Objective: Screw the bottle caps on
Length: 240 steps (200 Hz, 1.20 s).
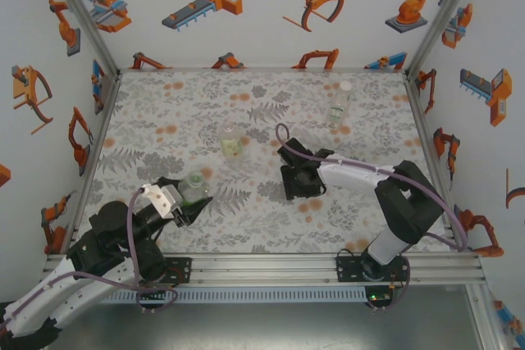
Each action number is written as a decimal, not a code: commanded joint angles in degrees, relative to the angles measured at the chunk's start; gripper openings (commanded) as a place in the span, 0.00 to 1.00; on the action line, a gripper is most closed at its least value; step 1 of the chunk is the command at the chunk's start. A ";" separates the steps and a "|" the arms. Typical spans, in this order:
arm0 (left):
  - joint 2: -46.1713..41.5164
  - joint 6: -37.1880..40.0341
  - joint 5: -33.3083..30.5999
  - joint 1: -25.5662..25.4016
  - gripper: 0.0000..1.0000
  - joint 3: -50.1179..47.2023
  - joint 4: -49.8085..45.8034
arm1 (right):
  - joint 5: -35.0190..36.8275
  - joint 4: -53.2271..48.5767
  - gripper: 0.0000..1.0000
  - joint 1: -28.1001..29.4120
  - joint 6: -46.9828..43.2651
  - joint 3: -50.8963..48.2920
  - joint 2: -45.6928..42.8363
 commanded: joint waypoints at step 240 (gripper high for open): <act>0.88 -0.91 0.26 0.08 0.00 -0.50 1.59 | 5.44 -0.75 0.48 2.94 7.76 0.50 -2.04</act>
